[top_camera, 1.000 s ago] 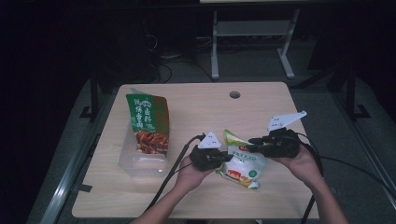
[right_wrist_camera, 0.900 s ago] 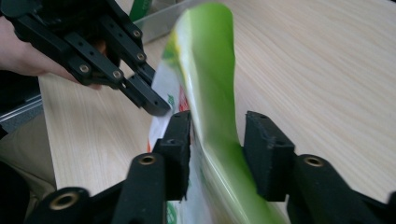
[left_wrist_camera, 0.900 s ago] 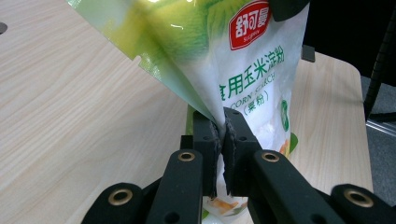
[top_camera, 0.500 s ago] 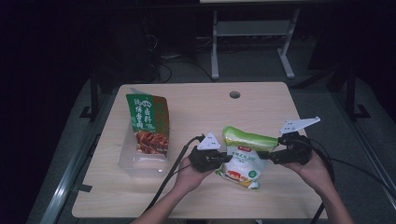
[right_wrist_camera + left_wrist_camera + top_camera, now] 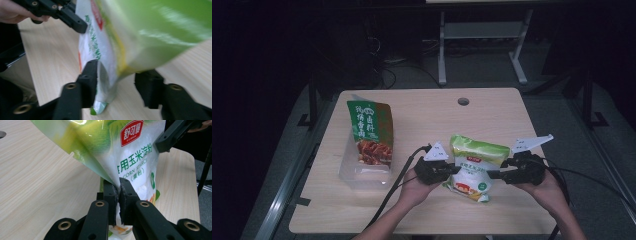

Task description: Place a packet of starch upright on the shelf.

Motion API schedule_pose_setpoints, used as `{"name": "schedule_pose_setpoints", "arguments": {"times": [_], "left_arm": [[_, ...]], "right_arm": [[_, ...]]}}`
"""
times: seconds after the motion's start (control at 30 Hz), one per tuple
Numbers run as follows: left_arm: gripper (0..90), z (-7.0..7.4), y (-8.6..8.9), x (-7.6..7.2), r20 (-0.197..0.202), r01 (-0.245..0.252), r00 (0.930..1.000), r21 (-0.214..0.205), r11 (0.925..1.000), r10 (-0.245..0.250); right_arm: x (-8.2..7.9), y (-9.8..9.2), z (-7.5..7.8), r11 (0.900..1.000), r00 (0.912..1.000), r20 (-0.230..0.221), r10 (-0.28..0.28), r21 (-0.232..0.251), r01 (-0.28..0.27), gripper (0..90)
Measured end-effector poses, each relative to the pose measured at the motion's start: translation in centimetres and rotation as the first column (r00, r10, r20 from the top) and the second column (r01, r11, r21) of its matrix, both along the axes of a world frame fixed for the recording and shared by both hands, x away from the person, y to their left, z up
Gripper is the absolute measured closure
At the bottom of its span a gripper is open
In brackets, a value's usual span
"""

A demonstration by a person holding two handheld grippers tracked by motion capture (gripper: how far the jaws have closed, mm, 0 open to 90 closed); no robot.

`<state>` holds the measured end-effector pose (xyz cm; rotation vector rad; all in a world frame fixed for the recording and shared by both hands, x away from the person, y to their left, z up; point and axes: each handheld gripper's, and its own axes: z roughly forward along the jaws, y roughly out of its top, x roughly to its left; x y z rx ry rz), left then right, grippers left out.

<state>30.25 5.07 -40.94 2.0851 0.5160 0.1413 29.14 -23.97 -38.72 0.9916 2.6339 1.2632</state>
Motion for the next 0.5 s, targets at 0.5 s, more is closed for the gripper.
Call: {"name": "schedule_pose_setpoints", "arguments": {"times": [0.5], "left_arm": [[84.7,0.0,0.2,-0.1,-0.002,0.001,1.0000,0.004,1.0000,-0.001]], "right_arm": [[0.3,1.2,-0.4,0.9990,0.9991,-0.011,0.041,0.020,-0.040,80.2]]}}
